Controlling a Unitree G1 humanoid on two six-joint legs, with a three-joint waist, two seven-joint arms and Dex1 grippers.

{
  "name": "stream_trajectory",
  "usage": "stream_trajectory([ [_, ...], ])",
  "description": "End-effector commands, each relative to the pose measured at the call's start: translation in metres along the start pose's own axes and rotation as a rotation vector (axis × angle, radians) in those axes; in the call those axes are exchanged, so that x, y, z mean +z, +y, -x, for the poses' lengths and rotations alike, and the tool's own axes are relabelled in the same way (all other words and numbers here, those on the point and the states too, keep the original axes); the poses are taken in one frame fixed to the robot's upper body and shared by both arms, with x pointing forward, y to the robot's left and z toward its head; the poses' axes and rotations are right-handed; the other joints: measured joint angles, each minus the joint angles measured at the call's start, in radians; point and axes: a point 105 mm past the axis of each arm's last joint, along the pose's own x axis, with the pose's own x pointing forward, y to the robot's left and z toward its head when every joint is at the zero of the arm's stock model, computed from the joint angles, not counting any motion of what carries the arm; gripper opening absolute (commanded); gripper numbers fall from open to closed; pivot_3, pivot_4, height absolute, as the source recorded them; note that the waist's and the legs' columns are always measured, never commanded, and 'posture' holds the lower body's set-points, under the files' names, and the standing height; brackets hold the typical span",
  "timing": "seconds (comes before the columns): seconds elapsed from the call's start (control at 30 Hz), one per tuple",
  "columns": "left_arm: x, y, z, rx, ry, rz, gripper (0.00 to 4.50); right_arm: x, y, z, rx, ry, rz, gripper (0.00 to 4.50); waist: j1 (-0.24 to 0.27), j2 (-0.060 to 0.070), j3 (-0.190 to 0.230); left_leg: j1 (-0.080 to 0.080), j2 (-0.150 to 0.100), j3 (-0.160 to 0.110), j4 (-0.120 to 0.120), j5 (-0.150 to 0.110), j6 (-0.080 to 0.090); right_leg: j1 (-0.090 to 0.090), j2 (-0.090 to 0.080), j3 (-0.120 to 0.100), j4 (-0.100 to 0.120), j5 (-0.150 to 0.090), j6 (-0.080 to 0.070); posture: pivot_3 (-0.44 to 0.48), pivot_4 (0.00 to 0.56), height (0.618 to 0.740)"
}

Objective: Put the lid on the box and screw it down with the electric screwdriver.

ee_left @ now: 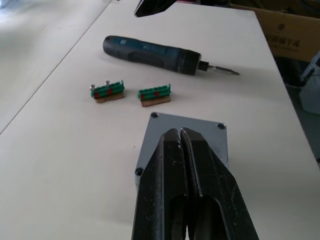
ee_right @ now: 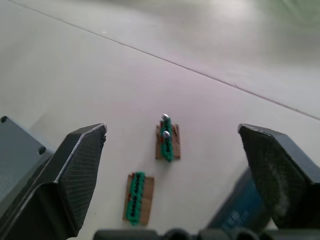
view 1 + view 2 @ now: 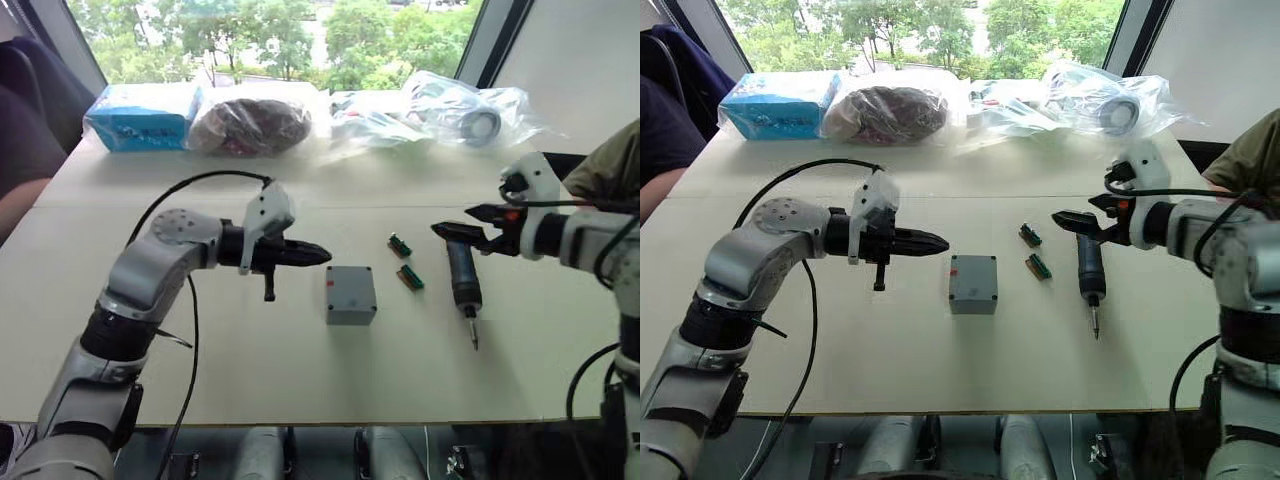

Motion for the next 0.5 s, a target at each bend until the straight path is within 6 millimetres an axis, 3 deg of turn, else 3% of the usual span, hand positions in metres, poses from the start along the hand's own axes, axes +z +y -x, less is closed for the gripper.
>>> stream_trajectory([
  [0.03,0.008,-0.020,-0.007,-0.122,0.031,-0.123,0.00,-0.009,-0.020,0.020,-0.087,0.171,-0.105,4.46,-0.001,0.001,0.000,0.000,0.000,0.000,-0.001,0.000,0.000,0.000,0.000,0.000,0.000,0.000,0.000,0.000,0.150,0.740],
  [0.17,0.003,-0.030,-0.015,-0.170,0.065,-0.171,0.00,-0.035,-0.019,0.019,-0.040,0.370,-0.229,4.46,-0.001,0.001,0.000,0.000,0.000,0.001,-0.001,0.000,0.001,-0.001,0.000,0.001,0.000,0.000,0.000,0.000,0.150,0.740],
  [0.4,-0.008,-0.037,-0.017,-0.163,0.085,-0.163,0.00,-0.058,-0.020,0.005,-0.010,0.534,-0.263,4.46,-0.001,0.001,0.000,0.000,0.000,0.001,-0.001,0.000,0.001,-0.002,0.000,0.002,0.000,0.000,0.000,0.000,0.150,0.740],
  [0.5,-0.009,-0.038,-0.017,-0.148,0.083,-0.158,0.00,-0.057,-0.022,-0.005,-0.001,0.552,-0.261,4.46,0.001,0.001,0.000,-0.001,-0.001,0.001,0.000,0.000,0.001,-0.002,0.000,0.002,0.000,0.000,0.000,0.000,0.150,0.740],
])
